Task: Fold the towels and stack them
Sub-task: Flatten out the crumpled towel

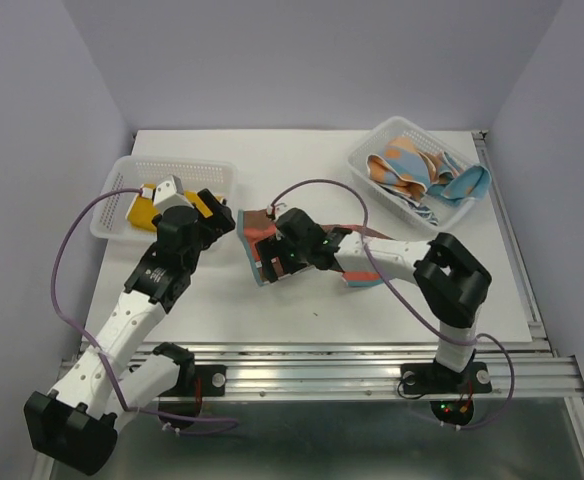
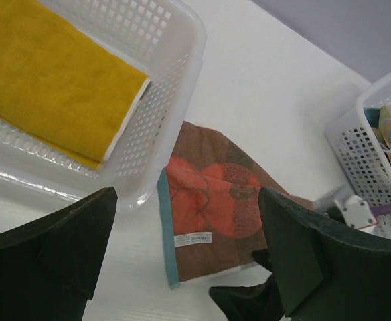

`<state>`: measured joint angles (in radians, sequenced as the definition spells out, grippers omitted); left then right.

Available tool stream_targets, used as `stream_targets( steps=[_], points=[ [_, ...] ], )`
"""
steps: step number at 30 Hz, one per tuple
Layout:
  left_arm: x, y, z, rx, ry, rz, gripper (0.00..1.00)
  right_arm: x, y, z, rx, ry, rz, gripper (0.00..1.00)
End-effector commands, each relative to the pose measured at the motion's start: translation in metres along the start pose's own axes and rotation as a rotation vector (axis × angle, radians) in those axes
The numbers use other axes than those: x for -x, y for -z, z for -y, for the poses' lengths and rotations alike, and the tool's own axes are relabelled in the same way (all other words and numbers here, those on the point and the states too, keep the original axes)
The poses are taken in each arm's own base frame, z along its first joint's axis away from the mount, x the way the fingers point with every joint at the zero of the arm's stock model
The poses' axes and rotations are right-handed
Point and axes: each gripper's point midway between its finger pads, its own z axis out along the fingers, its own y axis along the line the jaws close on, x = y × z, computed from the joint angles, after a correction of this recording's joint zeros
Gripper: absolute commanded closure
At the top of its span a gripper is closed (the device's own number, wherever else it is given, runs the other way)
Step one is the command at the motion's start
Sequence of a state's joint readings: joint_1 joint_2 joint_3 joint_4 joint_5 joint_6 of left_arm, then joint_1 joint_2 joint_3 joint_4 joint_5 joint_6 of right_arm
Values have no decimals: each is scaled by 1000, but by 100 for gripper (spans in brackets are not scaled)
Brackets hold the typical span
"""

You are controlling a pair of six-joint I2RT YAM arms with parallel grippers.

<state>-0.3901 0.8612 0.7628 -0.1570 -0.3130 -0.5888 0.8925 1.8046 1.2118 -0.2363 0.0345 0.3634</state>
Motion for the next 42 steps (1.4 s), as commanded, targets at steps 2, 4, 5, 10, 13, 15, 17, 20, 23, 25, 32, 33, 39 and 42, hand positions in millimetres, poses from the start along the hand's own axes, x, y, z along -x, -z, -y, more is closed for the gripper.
stream_targets(
  steps=[2, 4, 5, 10, 13, 15, 17, 20, 23, 25, 32, 33, 39, 42],
  points=[
    [2, 5, 2, -12, 22, 17, 1, 41, -19, -73, 218, 109, 106, 0],
    [4, 6, 2, -12, 25, 22, 1, 25, -30, -77, 254, 99, 67, 0],
    [4, 6, 2, -15, 24, 21, 1, 19, -33, -75, 250, 94, 55, 0],
    [-2, 3, 2, -14, 21, 2, 1, -33, -31, -54, 222, 40, -38, 0],
    [-5, 2, 4, -26, 17, -12, 1, -76, -20, -25, 121, -38, -115, 0],
    [-6, 1, 6, -34, 18, -15, 1, -103, -3, -7, 71, -70, -143, 0],
    [-9, 0, 6, -37, 21, -23, 1, -115, 9, 10, 4, -118, -145, 0],
    [-14, 1, 9, -56, 25, -44, 1, -137, 32, 40, -127, -182, -157, 0],
    [-22, 1, 10, -67, 36, -68, 1, -138, 57, 60, -232, -241, -119, 0],
    [-35, 3, 12, -93, 54, -111, 1, -134, 71, 72, -299, -253, -84, 0],
    [-100, 15, 10, -137, 53, -279, 1, -116, 107, 64, -258, -276, -26, 0],
    [-105, 16, 8, -129, 55, -286, 1, -118, 107, 63, -257, -276, -30, 0],
    [-141, 10, -27, 10, 39, -343, 1, -140, 101, 45, -300, -271, -74, 0],
    [-143, 4, -39, 81, 19, -334, 1, -142, 89, 45, -328, -304, -62, 3]
  ],
)
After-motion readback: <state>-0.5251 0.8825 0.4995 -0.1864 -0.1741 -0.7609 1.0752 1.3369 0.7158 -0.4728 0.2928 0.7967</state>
